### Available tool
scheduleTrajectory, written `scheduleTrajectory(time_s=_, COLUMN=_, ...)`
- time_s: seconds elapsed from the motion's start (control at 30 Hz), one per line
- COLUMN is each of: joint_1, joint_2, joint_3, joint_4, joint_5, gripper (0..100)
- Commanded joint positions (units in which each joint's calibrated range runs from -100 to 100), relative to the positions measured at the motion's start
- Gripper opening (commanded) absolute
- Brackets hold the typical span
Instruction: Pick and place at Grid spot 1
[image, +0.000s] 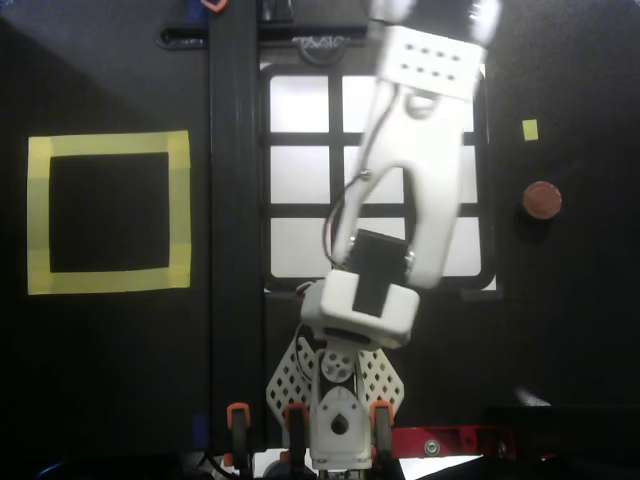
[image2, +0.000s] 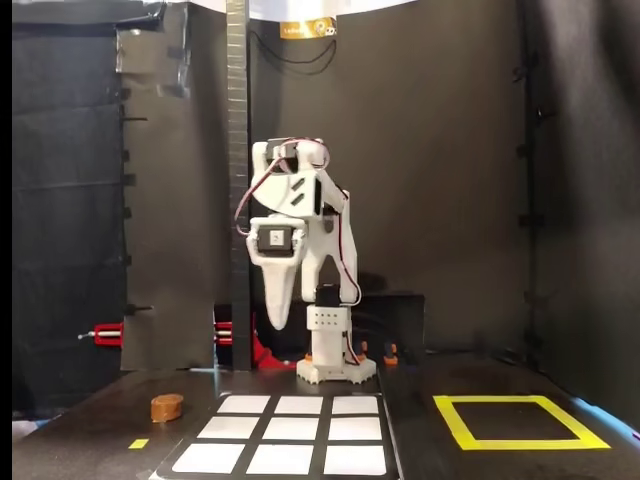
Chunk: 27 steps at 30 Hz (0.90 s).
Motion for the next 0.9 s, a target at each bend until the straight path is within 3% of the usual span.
scheduleTrajectory(time_s=0.0, joint_1=4.68, joint_2=-0.04, joint_3=-1.97, joint_4=-0.57, joint_5=12.75, gripper=0)
scheduleTrajectory(time_s=0.17, joint_1=15.07, joint_2=1.25, joint_3=-1.97, joint_4=-0.24, joint_5=32.09, gripper=0)
scheduleTrajectory(time_s=0.43, joint_1=28.65, joint_2=6.49, joint_3=-2.06, joint_4=-0.65, joint_5=55.24, gripper=0)
scheduleTrajectory(time_s=0.67, joint_1=35.01, joint_2=10.09, joint_3=-2.06, joint_4=-7.88, joint_5=62.61, gripper=0)
scheduleTrajectory(time_s=0.8, joint_1=35.85, joint_2=10.43, joint_3=-2.06, joint_4=-8.29, joint_5=63.54, gripper=0)
scheduleTrajectory(time_s=0.87, joint_1=36.02, joint_2=10.43, joint_3=-2.06, joint_4=-8.46, joint_5=63.88, gripper=6)
